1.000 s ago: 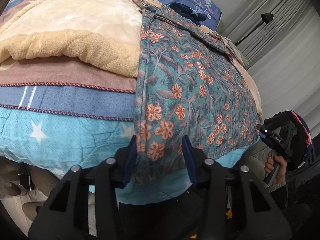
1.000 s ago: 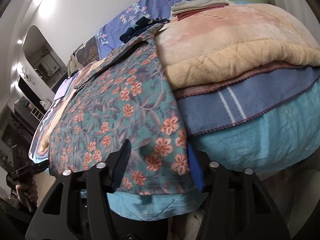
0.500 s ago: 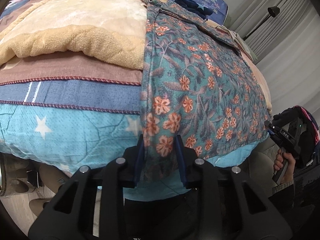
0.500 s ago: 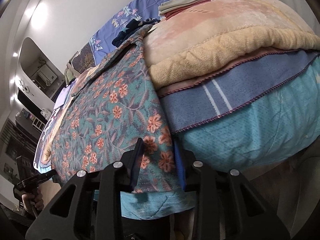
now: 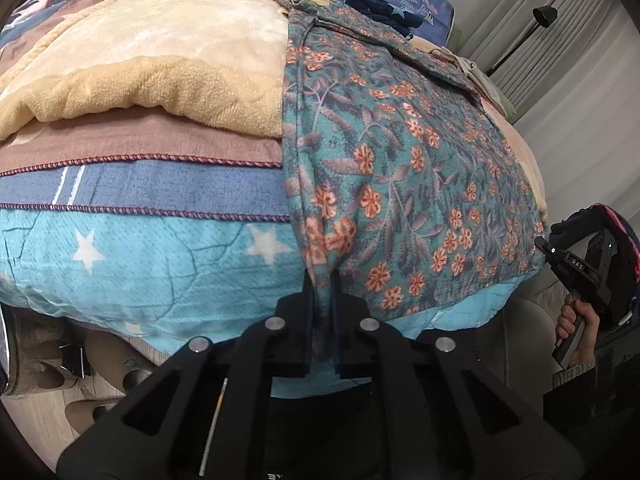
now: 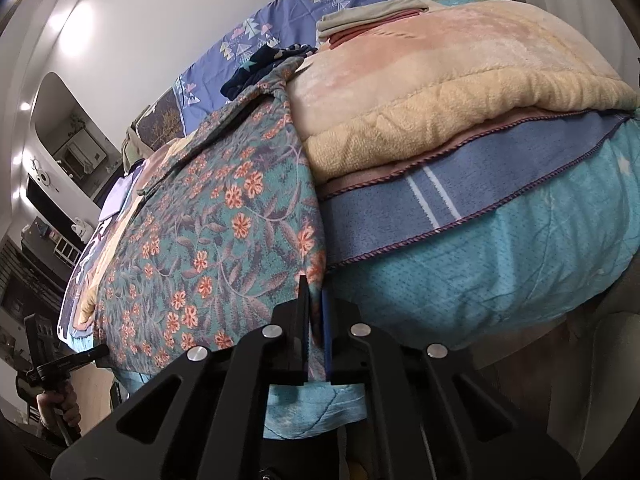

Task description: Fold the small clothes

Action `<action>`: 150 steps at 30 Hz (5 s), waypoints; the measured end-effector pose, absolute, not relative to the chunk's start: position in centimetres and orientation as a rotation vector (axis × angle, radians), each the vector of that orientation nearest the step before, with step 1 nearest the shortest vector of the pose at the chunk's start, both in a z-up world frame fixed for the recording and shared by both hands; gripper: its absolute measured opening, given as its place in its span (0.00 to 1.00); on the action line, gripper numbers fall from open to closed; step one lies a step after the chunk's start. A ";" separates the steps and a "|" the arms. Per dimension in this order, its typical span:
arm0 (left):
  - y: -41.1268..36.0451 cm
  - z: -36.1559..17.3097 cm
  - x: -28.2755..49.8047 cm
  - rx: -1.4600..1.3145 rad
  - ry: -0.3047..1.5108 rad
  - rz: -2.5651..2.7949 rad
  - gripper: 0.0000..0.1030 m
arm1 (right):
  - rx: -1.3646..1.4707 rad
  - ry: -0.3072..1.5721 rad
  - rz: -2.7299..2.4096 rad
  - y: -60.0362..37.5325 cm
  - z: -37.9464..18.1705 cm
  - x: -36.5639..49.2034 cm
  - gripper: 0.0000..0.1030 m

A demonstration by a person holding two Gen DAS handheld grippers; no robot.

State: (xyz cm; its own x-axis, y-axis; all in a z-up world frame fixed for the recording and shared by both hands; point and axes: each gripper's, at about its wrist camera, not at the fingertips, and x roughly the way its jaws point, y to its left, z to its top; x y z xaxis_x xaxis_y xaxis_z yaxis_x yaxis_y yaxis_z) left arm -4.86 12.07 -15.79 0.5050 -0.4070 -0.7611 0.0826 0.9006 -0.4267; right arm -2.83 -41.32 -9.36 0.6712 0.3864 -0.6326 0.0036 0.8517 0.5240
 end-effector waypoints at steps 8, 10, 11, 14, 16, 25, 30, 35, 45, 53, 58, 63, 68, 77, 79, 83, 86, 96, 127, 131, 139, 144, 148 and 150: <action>12.6 -13.6 -5.5 -0.423 0.944 -0.370 0.05 | 0.566 0.752 0.280 -41.7 -7.2 -3.6 0.03; 12.6 -12.6 -5.6 -0.434 0.918 -0.396 0.05 | 0.581 0.740 0.294 -41.7 -6.7 -3.6 0.03; 12.7 -12.1 -5.5 -0.441 0.905 -0.410 0.05 | 0.591 0.729 0.302 -41.8 -6.4 -3.5 0.03; 12.7 -10.9 -5.0 -0.443 0.874 -0.435 0.05 | 0.622 0.694 0.327 -42.1 -5.4 -3.2 0.03; 12.7 -9.9 -4.5 -0.446 0.851 -0.453 0.05 | 0.639 0.671 0.343 -42.3 -4.7 -2.8 0.03; 13.1 -5.4 -1.6 -0.465 0.733 -0.539 0.05 | 0.710 0.584 0.438 -42.3 -0.8 0.3 0.03; 13.6 -2.3 0.9 -0.468 0.653 -0.568 0.05 | 0.752 0.579 0.518 -42.0 1.7 3.1 0.03; 14.1 -0.6 4.2 -0.474 0.603 -0.546 0.05 | 0.777 0.568 0.630 -41.2 4.3 7.3 0.03; 16.5 1.4 13.2 -0.549 0.569 -0.495 0.05 | 0.952 0.570 0.680 -41.7 5.7 16.9 0.04; 17.5 1.7 20.0 -0.578 0.583 -0.467 0.05 | 1.061 0.605 0.666 -41.7 4.9 24.4 0.04; 17.8 1.4 24.2 -0.586 0.591 -0.454 0.05 | 1.057 0.634 0.648 -41.0 4.4 28.0 0.04; 18.1 0.4 28.8 -0.623 0.626 -0.460 0.05 | 1.114 0.667 0.619 -40.8 2.9 32.0 0.04; 18.2 -0.3 33.7 -0.637 0.659 -0.449 0.05 | 1.115 0.683 0.571 -40.8 2.5 36.4 0.04; 18.3 -3.6 41.5 -0.657 0.746 -0.411 0.05 | 1.117 0.771 0.453 -40.4 -1.0 44.0 0.04; 18.4 -5.1 43.0 -0.668 0.771 -0.391 0.05 | 1.129 0.804 0.403 -40.3 -2.4 45.2 0.05; 18.1 -8.0 45.1 -0.679 0.840 -0.362 0.05 | 1.176 0.836 0.282 -40.8 -5.1 46.4 0.18; 18.8 -9.5 45.9 -0.729 0.850 -0.339 0.14 | 1.235 0.784 0.253 -41.6 -6.2 46.9 0.39; 23.6 -7.6 43.8 -0.822 0.665 -0.241 0.47 | 1.028 0.706 0.356 -41.5 -2.1 45.9 0.39; 11.3 -9.9 49.8 -0.385 0.973 -0.174 0.24 | 0.386 0.948 0.202 -28.2 -3.5 52.7 0.06; 12.7 -8.8 49.3 -0.435 0.900 -0.177 0.24 | 0.389 0.874 0.292 -28.4 -1.2 50.9 0.07; 12.2 -8.2 45.1 -0.324 0.939 -0.255 0.24 | 0.172 1.102 0.401 -25.7 -3.2 47.1 0.07; 10.7 -10.3 46.1 -0.281 1.035 -0.230 0.24 | 0.200 1.111 0.316 -25.0 -5.5 50.0 0.07; 11.3 -10.7 48.8 -0.335 1.003 -0.151 0.24 | 0.280 1.039 0.209 -25.8 -5.8 53.6 0.06; 11.7 -11.3 49.8 -0.353 0.989 -0.122 0.24 | 0.319 1.020 0.176 -26.5 -6.6 55.0 0.06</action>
